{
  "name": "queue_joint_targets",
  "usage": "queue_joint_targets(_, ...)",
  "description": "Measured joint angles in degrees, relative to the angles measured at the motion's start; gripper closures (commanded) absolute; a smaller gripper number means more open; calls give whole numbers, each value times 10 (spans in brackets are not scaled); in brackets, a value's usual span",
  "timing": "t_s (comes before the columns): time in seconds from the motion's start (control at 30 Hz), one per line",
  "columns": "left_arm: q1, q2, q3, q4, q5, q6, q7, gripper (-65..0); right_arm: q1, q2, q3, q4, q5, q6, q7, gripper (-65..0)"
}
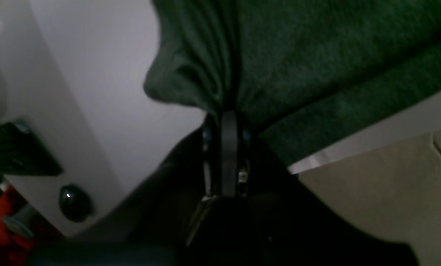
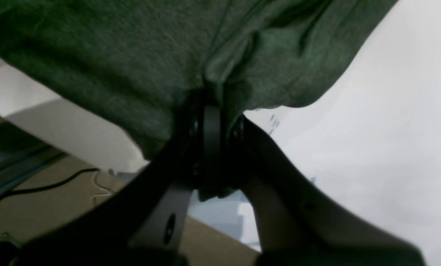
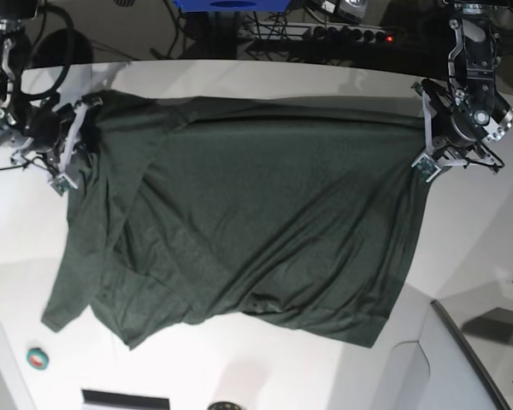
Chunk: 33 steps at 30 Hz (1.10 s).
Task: Layout the t-shirt on the table in an organized manner, then fold the t-shirt properly
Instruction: 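Lift the shirt with both grippers and swing it to lay flat, then lower the shirt onto the table with both grippers holding its edge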
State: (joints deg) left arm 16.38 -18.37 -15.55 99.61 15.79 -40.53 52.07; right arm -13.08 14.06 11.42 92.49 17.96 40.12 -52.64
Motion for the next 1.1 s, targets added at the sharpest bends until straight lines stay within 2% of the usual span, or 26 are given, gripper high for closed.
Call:
queue_joint_targets(0.3, 8, 0, -7, -31, 0, 0, 0, 0, -25, 0, 0, 28, 4, 0, 1, -8)
queue_joint_targets(0.47, 8, 5, -7, -31, 0, 0, -1, 0, -29, -19, 40, 43, 2, 0, -4, -8)
queue_joint_targets(0.6, 8, 7, -7, -33, 1, 0, 0, 0, -28, -24, 44, 46, 2, 0, -4, -8)
queue_joint_targets(1.1, 8, 10, -5, -94, 0, 0, 0, 0, -20, -24, 45, -21, 4, 0, -4, -8)
